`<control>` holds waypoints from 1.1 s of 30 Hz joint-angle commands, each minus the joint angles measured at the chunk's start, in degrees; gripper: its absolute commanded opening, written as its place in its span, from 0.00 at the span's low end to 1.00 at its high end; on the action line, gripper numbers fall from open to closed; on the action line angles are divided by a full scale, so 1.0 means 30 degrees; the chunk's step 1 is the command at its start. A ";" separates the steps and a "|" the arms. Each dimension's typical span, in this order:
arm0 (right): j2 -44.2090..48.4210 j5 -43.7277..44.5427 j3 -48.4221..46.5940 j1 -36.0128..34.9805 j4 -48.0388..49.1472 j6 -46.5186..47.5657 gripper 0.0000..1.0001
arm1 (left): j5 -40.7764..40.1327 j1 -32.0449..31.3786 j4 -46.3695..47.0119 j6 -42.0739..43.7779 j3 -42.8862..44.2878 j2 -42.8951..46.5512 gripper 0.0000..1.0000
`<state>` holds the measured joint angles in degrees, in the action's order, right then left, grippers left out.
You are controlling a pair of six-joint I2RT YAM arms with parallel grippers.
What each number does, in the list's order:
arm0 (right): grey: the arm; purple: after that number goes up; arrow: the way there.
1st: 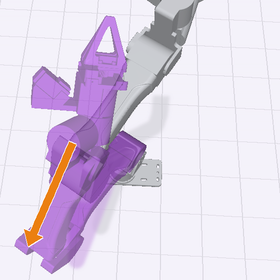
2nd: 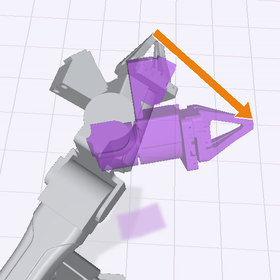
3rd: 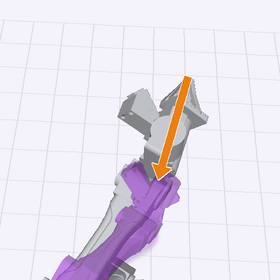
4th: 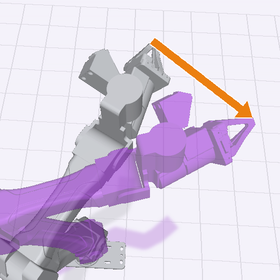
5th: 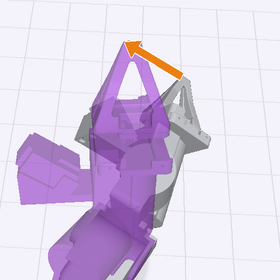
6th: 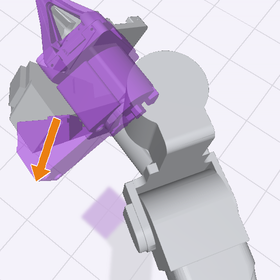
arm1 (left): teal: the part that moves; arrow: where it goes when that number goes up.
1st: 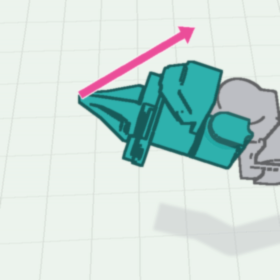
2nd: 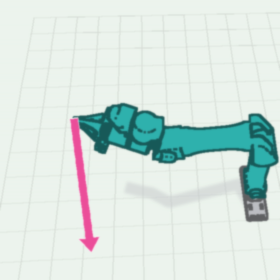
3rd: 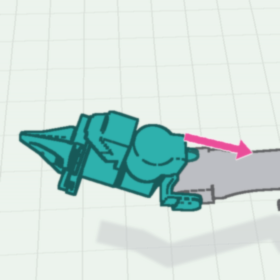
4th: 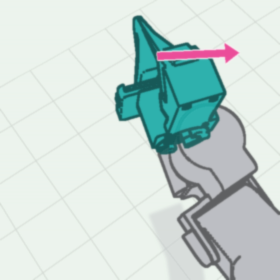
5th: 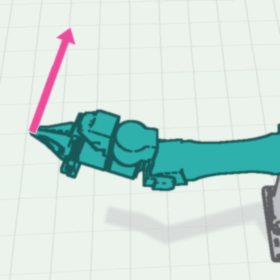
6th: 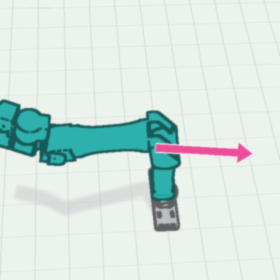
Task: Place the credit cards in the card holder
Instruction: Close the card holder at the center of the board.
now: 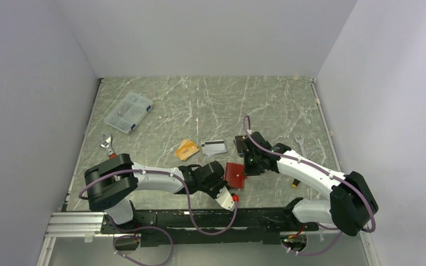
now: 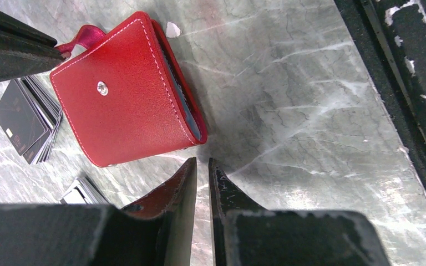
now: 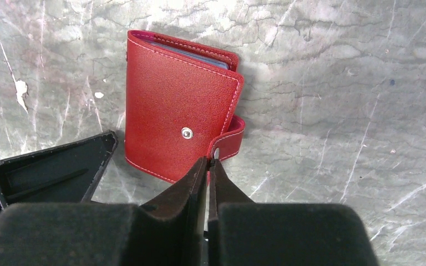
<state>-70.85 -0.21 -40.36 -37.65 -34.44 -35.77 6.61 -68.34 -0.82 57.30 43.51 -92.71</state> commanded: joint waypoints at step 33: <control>-0.1874 0.2518 -0.2158 -0.1302 -0.1364 -0.0668 0.10 | 0.0316 -0.0102 -0.0319 -0.0178 -0.0119 0.0677 0.18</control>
<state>-76.42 4.51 -44.14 -41.10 -36.29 -37.63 6.61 -68.34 -1.39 57.30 43.46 -92.44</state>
